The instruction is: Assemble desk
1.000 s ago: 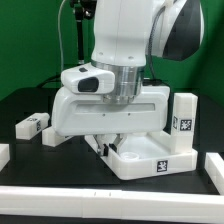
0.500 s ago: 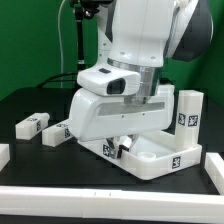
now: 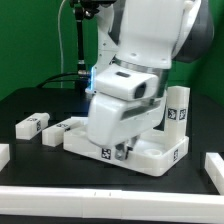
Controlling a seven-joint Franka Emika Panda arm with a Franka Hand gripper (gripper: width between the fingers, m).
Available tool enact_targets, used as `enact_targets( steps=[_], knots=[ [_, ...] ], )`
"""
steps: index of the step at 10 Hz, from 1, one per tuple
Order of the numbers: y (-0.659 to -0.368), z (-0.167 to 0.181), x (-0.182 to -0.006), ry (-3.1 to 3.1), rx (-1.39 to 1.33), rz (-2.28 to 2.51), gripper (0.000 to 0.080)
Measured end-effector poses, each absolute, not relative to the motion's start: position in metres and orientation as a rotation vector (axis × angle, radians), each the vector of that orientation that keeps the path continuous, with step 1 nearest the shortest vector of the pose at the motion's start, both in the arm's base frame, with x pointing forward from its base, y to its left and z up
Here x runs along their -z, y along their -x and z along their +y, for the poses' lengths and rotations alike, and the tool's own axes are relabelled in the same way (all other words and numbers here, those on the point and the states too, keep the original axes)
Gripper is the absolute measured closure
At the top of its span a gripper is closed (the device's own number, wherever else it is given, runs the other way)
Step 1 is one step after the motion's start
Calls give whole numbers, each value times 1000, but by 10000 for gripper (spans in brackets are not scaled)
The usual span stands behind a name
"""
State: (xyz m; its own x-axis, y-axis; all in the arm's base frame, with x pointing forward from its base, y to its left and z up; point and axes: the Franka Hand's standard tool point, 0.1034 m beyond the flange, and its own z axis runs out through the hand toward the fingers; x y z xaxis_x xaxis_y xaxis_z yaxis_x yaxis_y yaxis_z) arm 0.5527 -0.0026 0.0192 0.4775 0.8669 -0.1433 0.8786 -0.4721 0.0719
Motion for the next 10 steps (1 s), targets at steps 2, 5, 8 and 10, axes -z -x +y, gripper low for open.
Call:
enact_targets(
  steps=[2,5,8,10],
  knots=[
    [-562,10,-18,-2442,146,1739,732],
    [-564,9,-18,-2186,186,2030,733],
    [-575,22,-21,-2122,186,2083,734],
    [-589,33,-19,-2108,197,2096,736]
  ],
)
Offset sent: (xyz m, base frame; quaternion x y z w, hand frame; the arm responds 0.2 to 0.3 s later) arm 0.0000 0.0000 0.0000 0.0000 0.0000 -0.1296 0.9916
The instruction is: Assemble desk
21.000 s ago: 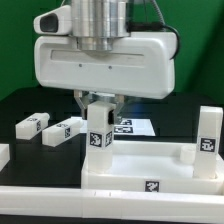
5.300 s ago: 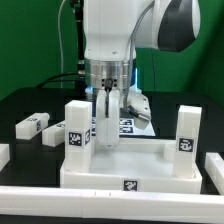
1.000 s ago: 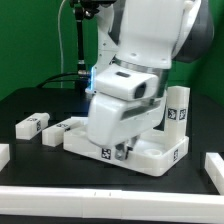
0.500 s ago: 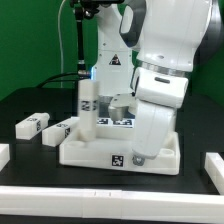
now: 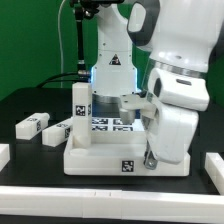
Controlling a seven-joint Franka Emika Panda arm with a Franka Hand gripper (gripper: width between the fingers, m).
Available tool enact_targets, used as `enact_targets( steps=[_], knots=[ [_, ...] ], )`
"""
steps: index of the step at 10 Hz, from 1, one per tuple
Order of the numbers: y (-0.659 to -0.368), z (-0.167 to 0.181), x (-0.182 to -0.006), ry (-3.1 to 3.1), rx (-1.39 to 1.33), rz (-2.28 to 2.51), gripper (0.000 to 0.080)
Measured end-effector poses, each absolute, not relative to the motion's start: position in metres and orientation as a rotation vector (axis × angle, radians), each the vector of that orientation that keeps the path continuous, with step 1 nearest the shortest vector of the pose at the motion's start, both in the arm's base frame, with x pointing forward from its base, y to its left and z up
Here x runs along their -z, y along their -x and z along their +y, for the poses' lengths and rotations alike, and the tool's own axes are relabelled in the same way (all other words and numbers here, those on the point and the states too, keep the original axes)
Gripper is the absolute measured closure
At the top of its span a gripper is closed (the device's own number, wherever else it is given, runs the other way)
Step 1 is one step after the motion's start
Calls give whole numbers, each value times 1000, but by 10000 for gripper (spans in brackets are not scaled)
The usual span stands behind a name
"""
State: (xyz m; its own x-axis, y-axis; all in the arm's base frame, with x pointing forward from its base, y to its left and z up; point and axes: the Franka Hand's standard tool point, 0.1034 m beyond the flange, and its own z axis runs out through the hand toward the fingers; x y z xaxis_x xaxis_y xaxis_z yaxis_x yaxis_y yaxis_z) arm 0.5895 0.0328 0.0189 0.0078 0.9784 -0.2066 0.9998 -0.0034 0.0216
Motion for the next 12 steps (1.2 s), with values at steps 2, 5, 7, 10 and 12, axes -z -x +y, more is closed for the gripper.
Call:
enact_targets(
  steps=[2,5,7,10,12],
  knots=[
    [-606,33,-18,-2105,214,2090,736],
    [-625,35,-18,-2122,236,2062,736],
    [-642,45,-18,-2146,239,2028,736],
    [-662,57,-18,-2174,248,1976,736],
    [-662,56,-19,-2177,249,1969,736]
  ],
)
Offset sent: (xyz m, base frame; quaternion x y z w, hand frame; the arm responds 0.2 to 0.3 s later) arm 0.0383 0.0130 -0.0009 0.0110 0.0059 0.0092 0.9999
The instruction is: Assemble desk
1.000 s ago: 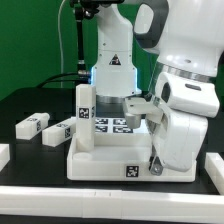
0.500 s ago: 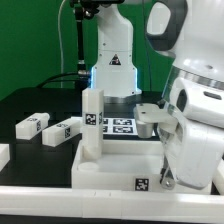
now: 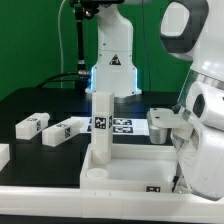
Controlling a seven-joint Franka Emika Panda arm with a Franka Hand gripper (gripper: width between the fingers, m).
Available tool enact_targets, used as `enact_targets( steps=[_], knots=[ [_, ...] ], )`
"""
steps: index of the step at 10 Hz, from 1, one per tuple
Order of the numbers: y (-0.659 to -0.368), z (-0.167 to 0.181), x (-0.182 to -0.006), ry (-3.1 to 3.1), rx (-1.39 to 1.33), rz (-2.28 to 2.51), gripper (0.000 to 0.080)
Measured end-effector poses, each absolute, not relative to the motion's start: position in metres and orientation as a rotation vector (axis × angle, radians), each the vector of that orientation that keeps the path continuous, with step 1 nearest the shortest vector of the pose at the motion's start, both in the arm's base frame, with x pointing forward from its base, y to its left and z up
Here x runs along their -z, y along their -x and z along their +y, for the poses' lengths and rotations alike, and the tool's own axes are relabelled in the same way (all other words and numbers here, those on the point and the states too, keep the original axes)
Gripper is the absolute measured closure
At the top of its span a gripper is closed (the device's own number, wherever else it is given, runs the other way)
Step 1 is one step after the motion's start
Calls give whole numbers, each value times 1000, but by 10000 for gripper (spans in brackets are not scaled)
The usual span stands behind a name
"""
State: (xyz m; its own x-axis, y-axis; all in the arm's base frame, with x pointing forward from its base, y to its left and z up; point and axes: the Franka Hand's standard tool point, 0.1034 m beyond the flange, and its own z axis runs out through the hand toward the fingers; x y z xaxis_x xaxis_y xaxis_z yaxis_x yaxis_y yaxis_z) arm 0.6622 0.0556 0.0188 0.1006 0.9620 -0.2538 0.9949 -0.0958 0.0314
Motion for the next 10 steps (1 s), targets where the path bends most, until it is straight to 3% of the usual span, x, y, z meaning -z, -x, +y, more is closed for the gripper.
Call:
enact_targets(
  steps=[1,2,3,5,6,7,10],
  knots=[
    [-661,55,-22,-2182,263,1969,736],
    [-658,55,-27,-2188,285,1969,555],
    [-653,53,-32,-2201,329,1968,555],
    [-656,52,-50,-2198,339,1961,230],
    [-656,50,-56,-2197,347,1954,230],
    [-657,47,-70,-2194,339,1947,167],
    [-642,13,-100,-2186,356,1929,150]
  ],
)
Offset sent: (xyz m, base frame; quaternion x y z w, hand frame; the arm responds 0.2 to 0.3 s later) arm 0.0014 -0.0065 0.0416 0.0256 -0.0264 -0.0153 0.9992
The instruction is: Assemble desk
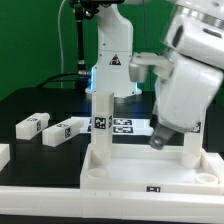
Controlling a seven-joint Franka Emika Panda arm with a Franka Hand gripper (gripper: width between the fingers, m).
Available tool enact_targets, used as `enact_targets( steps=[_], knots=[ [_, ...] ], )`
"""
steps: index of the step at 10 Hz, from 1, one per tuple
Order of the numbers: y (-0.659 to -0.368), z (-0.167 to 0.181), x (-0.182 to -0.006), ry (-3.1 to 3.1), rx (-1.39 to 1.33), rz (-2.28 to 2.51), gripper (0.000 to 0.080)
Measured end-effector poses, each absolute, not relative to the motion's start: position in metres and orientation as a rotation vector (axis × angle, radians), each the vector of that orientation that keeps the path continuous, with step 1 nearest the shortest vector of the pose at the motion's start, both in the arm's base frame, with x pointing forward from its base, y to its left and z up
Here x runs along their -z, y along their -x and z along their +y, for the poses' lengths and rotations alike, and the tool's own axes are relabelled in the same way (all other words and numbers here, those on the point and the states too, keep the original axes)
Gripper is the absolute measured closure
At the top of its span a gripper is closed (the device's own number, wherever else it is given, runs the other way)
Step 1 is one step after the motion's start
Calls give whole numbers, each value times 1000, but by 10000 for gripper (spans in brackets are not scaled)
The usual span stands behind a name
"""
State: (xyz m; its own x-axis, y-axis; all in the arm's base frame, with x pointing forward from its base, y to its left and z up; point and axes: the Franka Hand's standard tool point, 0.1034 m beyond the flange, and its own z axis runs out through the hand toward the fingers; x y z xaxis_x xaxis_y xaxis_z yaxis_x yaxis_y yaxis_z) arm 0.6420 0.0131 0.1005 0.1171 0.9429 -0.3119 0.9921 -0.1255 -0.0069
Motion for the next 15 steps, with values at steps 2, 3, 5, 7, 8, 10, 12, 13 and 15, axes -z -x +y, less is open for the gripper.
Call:
enact_targets(
  steps=[2,3,5,7,8,10,12,13,15],
  knots=[
    [-631,-12,-113,-2207,365,1912,150],
    [-631,-11,-111,-2219,365,1898,150],
    [-631,-11,-111,-2249,360,1857,150],
    [-630,-12,-110,-2368,338,1682,150],
    [-627,-22,-110,-2448,344,1571,150],
    [-624,-45,-109,-2605,340,1310,150],
    [-624,-47,-107,-2675,318,1128,150],
    [-624,-46,-107,-2691,313,1084,150],
    [-623,-46,-107,-2746,290,908,150]
  ],
)
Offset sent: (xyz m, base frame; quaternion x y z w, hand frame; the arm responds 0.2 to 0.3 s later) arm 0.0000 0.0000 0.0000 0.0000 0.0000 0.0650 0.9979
